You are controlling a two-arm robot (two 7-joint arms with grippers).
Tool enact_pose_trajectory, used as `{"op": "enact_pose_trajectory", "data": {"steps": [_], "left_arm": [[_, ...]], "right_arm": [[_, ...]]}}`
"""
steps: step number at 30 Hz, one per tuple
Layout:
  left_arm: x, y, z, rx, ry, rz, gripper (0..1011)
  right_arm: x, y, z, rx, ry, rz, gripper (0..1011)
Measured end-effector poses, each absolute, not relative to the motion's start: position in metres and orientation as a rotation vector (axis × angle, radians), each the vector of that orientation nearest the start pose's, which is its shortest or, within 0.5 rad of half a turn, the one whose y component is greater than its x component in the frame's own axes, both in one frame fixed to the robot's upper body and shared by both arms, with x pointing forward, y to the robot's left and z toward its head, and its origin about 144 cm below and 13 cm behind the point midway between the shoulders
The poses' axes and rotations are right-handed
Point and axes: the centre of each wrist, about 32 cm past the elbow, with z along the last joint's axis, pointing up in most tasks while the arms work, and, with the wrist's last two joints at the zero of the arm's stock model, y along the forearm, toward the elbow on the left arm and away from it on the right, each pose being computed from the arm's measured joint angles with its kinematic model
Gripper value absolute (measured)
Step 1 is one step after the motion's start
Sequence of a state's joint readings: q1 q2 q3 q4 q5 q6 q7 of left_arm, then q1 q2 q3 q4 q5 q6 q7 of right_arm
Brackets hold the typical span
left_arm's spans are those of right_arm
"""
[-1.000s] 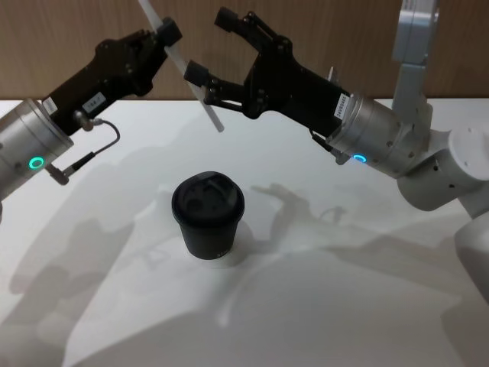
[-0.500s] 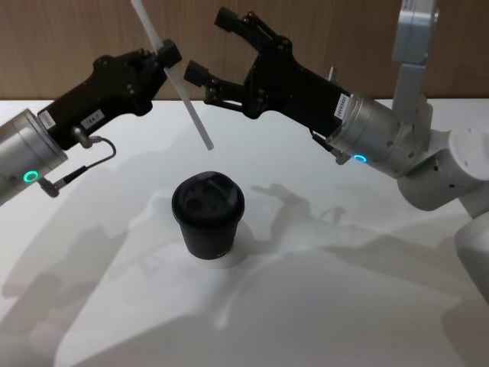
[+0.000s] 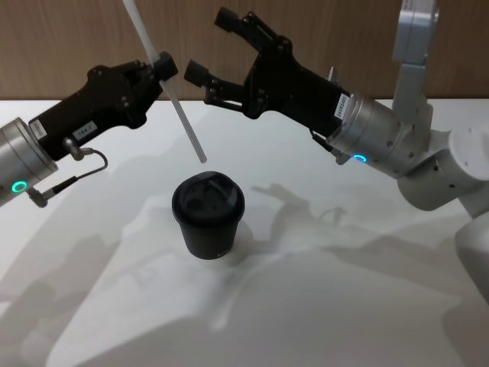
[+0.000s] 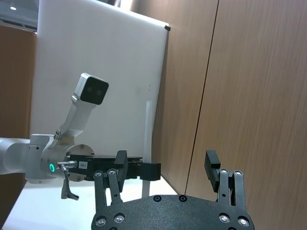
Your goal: Pick up the straw with one hand, pass it to the other hand, and insert it into the cup.
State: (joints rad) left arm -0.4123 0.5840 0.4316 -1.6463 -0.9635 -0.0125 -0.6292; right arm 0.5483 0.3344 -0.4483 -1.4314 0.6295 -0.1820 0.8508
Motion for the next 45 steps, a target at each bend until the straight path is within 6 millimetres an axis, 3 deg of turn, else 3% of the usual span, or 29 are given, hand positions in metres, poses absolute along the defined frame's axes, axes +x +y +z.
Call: {"op": "enact_pose_trajectory", "data": {"steps": [45], "left_arm": [[0.505,0.273,1.275,-0.258,0.062,0.500,4]], "right_arm": [[0.573,-0.208,1.279,0.318,-0.296,-0.333,1001]]}}
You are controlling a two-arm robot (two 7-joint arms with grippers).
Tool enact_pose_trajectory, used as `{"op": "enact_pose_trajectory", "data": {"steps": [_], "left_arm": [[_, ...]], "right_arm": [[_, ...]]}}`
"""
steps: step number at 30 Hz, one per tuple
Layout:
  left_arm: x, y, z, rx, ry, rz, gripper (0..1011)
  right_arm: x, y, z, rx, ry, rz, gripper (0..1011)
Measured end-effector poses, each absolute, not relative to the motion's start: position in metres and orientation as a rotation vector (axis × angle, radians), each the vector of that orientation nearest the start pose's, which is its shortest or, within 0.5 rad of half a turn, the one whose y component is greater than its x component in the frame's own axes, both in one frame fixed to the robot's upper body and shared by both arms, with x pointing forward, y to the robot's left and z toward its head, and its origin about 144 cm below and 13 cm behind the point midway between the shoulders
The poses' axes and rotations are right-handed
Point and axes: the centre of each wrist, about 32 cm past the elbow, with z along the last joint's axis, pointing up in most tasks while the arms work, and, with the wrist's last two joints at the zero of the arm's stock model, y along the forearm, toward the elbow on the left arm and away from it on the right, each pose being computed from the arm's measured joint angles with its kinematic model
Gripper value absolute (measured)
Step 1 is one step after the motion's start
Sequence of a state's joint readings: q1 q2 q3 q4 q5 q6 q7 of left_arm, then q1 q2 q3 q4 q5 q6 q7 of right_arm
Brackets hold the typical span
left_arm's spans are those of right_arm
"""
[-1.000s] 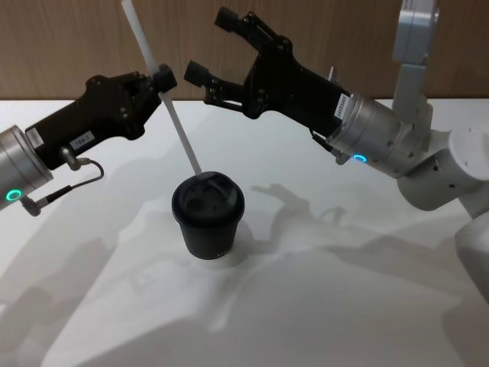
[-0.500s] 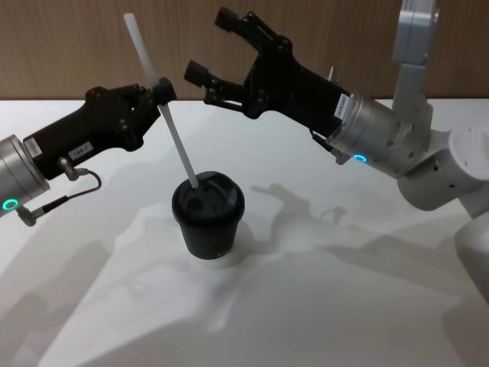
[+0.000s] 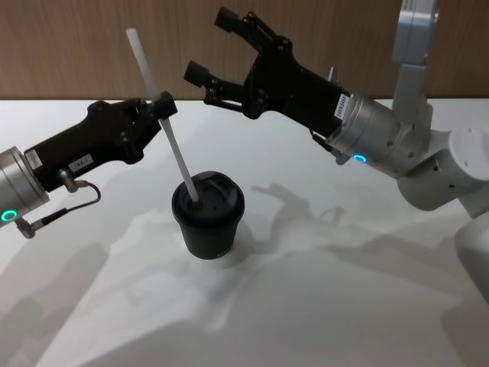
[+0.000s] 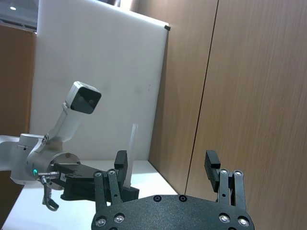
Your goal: Pick up the straw with one hand, pass it to the other hand, and insert it into the cup.
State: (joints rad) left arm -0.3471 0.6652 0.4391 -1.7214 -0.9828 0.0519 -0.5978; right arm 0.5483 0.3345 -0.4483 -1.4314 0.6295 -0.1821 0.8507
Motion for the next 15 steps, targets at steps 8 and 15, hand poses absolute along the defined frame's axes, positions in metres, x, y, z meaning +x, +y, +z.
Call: {"op": "enact_pose_trajectory", "data": {"steps": [8,15], "left_arm": [[0.5029,0.2746,1.2739,-0.253,0.070,0.498,3],[0.5011,0.2755,1.2732,-0.247,0.074,0.500,3]], "right_arm": [[0.5730,-0.2076,1.2793,0.318,-0.296,-0.333,1001],[0.5730,-0.2076,1.2793,0.318,-0.296,-0.332,1001]]}}
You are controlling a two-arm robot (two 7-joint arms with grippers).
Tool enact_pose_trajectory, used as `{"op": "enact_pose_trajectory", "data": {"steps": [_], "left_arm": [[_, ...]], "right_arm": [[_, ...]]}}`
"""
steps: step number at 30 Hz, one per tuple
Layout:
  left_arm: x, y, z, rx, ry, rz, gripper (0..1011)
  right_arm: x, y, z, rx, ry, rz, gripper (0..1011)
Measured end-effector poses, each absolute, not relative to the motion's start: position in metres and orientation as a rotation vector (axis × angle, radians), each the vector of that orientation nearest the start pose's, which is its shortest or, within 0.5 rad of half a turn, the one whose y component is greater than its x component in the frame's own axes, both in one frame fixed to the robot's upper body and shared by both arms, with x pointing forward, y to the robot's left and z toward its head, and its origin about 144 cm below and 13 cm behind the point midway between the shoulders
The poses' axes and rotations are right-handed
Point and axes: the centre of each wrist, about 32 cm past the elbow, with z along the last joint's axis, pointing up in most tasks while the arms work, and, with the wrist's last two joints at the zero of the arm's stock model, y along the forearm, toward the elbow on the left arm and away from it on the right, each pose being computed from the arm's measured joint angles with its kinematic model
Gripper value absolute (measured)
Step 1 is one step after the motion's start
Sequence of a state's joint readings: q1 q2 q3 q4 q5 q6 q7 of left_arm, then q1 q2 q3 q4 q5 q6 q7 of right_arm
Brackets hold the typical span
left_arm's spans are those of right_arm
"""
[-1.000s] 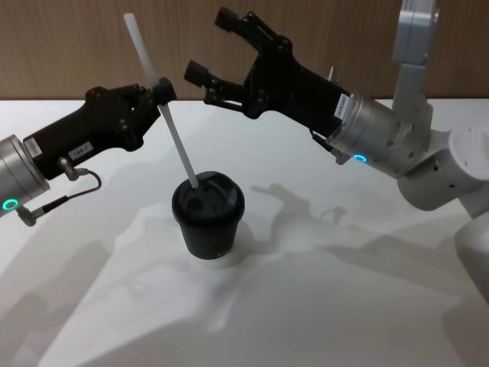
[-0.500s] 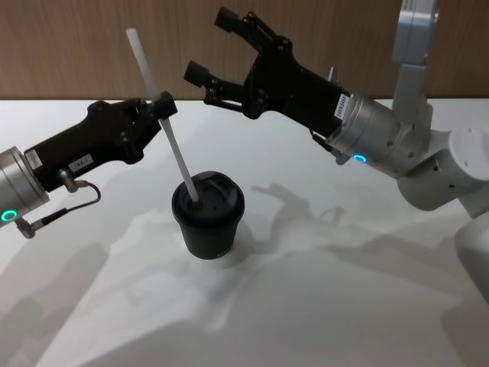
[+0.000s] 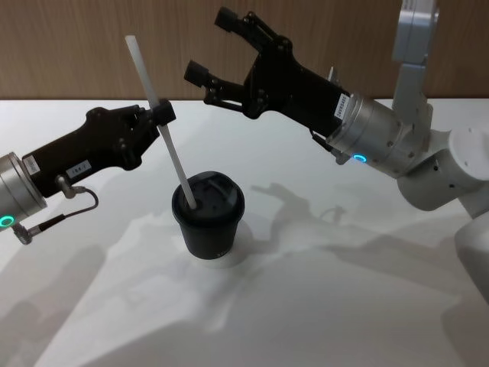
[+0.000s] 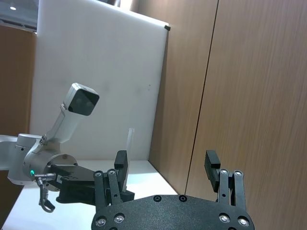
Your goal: Pick up the straw with one hand, pass it to the other hand, and insert it into the cup.
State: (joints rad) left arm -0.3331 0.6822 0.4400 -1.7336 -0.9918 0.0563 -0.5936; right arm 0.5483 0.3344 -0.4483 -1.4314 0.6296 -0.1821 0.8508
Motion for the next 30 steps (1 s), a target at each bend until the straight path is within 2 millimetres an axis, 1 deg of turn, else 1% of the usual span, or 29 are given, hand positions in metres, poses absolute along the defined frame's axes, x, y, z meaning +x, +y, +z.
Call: {"op": "enact_pose_trajectory", "data": {"steps": [8,21,24,26,27,28,29,30], "left_arm": [[0.502,0.275,1.270,-0.235,0.077,0.507,3],[0.511,0.272,1.257,-0.211,0.102,0.513,4],[0.512,0.271,1.255,-0.210,0.108,0.512,60],[0.513,0.271,1.253,-0.211,0.113,0.511,125],[0.514,0.270,1.252,-0.211,0.115,0.511,140],[0.514,0.270,1.251,-0.212,0.119,0.511,191],[0.514,0.270,1.251,-0.213,0.120,0.511,191],[0.515,0.269,1.250,-0.214,0.122,0.510,236]], "right_arm": [[0.573,-0.208,1.279,0.318,-0.296,-0.333,1001],[0.573,-0.208,1.279,0.318,-0.296,-0.333,1001],[0.573,-0.208,1.279,0.318,-0.296,-0.333,1001],[0.573,-0.208,1.279,0.318,-0.296,-0.333,1001],[0.573,-0.208,1.279,0.318,-0.296,-0.332,1001],[0.573,-0.208,1.279,0.318,-0.296,-0.332,1001],[0.573,-0.208,1.279,0.318,-0.296,-0.333,1001],[0.573,-0.208,1.279,0.318,-0.296,-0.332,1001]]}}
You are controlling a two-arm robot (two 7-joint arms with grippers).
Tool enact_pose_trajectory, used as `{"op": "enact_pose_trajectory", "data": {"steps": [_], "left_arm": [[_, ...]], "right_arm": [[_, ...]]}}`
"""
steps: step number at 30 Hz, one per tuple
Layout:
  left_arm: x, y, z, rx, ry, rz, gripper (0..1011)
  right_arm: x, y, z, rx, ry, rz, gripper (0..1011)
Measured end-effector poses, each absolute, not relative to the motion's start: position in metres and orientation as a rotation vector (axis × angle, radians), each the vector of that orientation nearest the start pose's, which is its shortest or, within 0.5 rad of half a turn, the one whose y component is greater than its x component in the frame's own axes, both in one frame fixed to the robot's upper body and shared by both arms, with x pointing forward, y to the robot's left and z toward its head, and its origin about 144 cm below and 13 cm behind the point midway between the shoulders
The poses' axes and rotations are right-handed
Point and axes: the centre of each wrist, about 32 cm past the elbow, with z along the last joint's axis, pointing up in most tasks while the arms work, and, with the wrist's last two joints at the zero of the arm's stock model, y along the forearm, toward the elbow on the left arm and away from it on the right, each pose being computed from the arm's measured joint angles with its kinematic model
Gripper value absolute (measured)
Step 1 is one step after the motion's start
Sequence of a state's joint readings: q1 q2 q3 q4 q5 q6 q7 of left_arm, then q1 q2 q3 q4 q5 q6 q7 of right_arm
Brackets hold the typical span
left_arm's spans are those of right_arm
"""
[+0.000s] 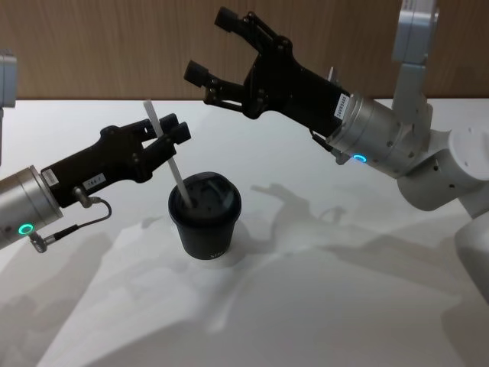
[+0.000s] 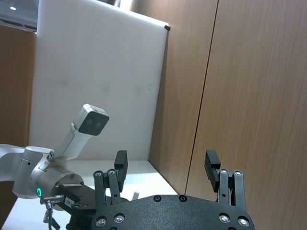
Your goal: Pick up the straw with one hand, pass it to the other hand, and insert it into the cup.
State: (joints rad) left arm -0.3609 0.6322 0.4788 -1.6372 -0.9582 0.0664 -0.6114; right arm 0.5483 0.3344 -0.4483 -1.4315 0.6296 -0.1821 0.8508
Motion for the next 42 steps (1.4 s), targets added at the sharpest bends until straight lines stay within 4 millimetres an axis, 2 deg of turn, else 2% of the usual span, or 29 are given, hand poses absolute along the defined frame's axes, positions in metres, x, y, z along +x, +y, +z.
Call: {"op": "enact_pose_trajectory", "data": {"steps": [2,3,5,6,10,11,12,13,16,17,19,20,22,24,42], "left_arm": [[0.515,0.269,1.249,-0.219,0.128,0.511,270],[0.515,0.269,1.248,-0.224,0.133,0.510,327],[0.515,0.269,1.248,-0.226,0.135,0.510,371],[0.515,0.269,1.248,-0.232,0.140,0.509,433],[0.515,0.270,1.248,-0.252,0.151,0.513,528],[0.514,0.271,1.248,-0.263,0.155,0.515,585],[0.514,0.271,1.248,-0.263,0.155,0.515,585],[0.513,0.272,1.248,-0.272,0.157,0.516,656],[0.512,0.274,1.249,-0.291,0.157,0.520,732],[0.511,0.275,1.250,-0.296,0.157,0.522,797],[0.509,0.276,1.250,-0.309,0.156,0.525,834],[0.508,0.277,1.251,-0.317,0.157,0.527,889],[0.507,0.277,1.251,-0.325,0.158,0.529,906],[0.505,0.278,1.251,-0.335,0.158,0.531,980],[0.489,0.283,1.250,-0.381,0.166,0.540,999]], "right_arm": [[0.573,-0.208,1.279,0.318,-0.296,-0.333,1001],[0.573,-0.208,1.279,0.318,-0.296,-0.333,1001],[0.573,-0.208,1.279,0.318,-0.296,-0.333,1001],[0.573,-0.208,1.279,0.318,-0.296,-0.333,1001],[0.573,-0.208,1.279,0.318,-0.296,-0.333,1001],[0.573,-0.208,1.279,0.318,-0.296,-0.333,1001],[0.573,-0.208,1.279,0.318,-0.296,-0.332,1001],[0.573,-0.208,1.279,0.318,-0.296,-0.332,1001],[0.573,-0.208,1.279,0.318,-0.296,-0.333,1001],[0.573,-0.208,1.279,0.318,-0.297,-0.332,1001],[0.573,-0.208,1.280,0.319,-0.300,-0.332,1001],[0.573,-0.208,1.280,0.319,-0.300,-0.332,1001],[0.574,-0.209,1.281,0.319,-0.304,-0.332,1001],[0.574,-0.210,1.282,0.319,-0.307,-0.332,1001],[0.564,-0.234,1.291,0.266,-0.308,-0.309,1001]]}}
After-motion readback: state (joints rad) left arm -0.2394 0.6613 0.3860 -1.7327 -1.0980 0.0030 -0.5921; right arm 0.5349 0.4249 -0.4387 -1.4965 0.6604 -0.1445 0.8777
